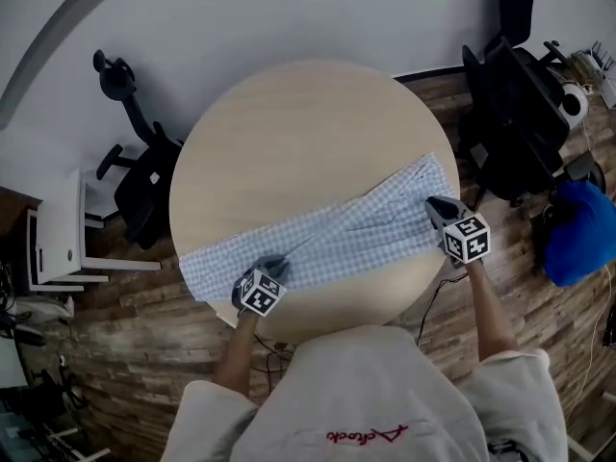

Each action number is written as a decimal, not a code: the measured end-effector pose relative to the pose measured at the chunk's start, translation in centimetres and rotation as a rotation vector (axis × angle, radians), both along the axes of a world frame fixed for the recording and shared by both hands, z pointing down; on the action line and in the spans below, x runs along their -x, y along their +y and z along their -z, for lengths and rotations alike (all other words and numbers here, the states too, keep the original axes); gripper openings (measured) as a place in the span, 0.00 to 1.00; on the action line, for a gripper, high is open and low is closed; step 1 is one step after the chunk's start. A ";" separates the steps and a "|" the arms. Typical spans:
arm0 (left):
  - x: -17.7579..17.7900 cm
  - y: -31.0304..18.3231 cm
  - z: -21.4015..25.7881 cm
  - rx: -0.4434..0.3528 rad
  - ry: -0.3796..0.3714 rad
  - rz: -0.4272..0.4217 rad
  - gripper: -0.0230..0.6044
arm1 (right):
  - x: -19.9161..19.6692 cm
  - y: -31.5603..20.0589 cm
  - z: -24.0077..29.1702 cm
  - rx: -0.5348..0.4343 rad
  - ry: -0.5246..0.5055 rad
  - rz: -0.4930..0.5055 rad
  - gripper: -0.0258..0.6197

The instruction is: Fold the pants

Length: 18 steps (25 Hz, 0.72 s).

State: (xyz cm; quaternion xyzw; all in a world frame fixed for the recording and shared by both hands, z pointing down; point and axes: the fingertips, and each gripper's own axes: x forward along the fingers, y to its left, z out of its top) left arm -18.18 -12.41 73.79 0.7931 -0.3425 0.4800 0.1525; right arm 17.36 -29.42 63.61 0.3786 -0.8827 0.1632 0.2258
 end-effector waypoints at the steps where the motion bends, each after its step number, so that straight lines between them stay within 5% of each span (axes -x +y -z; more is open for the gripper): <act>1: 0.1 -0.2 0.0 0.007 -0.018 -0.001 0.09 | 0.3 -0.6 -0.4 0.003 0.061 0.081 0.09; 8: 0.5 0.0 -0.2 0.070 -0.104 -0.067 0.10 | 2.0 -5.0 -3.1 0.001 0.440 0.533 0.19; 11: 1.2 0.1 -0.1 0.088 -0.114 -0.051 0.23 | 2.4 -6.6 -4.6 -0.027 0.624 0.709 0.20; 18: 1.3 0.1 -1.7 0.126 -0.134 -0.036 0.24 | 2.1 -11.4 -7.4 0.028 0.820 0.928 0.21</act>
